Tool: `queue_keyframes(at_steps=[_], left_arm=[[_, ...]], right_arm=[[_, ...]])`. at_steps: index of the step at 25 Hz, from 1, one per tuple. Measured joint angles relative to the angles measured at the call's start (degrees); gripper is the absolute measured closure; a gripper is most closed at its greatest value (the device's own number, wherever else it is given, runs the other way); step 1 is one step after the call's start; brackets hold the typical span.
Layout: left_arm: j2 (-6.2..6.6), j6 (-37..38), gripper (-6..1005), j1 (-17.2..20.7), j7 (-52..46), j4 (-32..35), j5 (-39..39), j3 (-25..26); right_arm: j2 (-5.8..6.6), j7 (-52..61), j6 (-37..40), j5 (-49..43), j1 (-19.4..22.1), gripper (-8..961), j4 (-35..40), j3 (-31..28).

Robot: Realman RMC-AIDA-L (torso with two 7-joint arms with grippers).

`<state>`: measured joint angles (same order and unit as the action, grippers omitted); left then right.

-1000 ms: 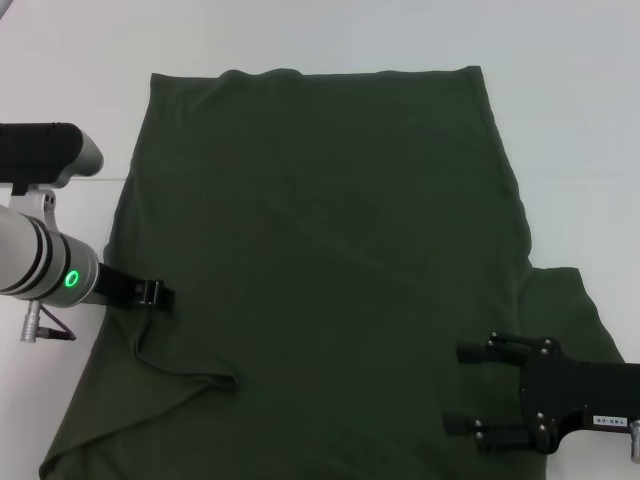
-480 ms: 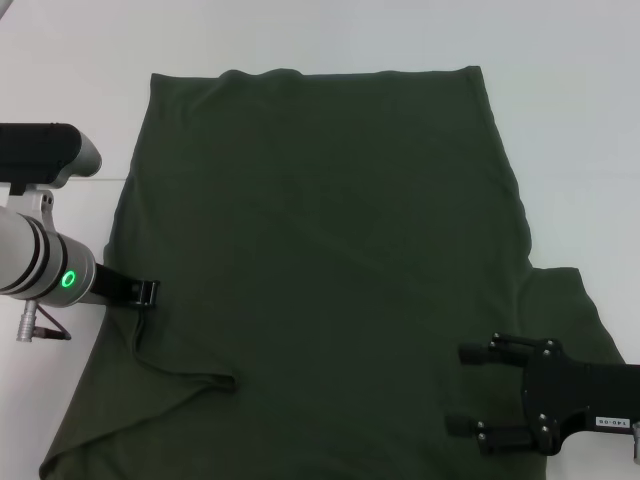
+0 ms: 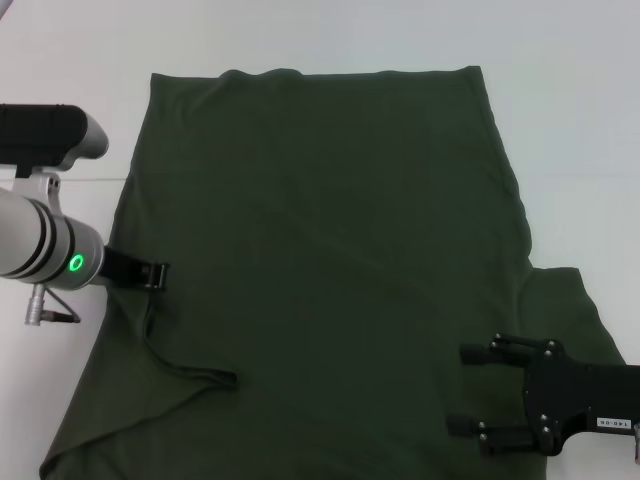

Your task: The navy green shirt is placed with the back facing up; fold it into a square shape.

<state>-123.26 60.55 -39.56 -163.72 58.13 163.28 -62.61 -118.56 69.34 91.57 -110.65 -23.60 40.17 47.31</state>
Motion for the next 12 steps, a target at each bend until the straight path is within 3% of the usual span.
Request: queue_keyframes(at_steps=[12], left_arm=[[-0.73, -1.6, 884, -4.5, 0.0, -2.5, -1.5, 0.2]], right_arm=[[0.00, 0.1, 0.3, 0.0, 0.1, 28, 0.0, -0.3]])
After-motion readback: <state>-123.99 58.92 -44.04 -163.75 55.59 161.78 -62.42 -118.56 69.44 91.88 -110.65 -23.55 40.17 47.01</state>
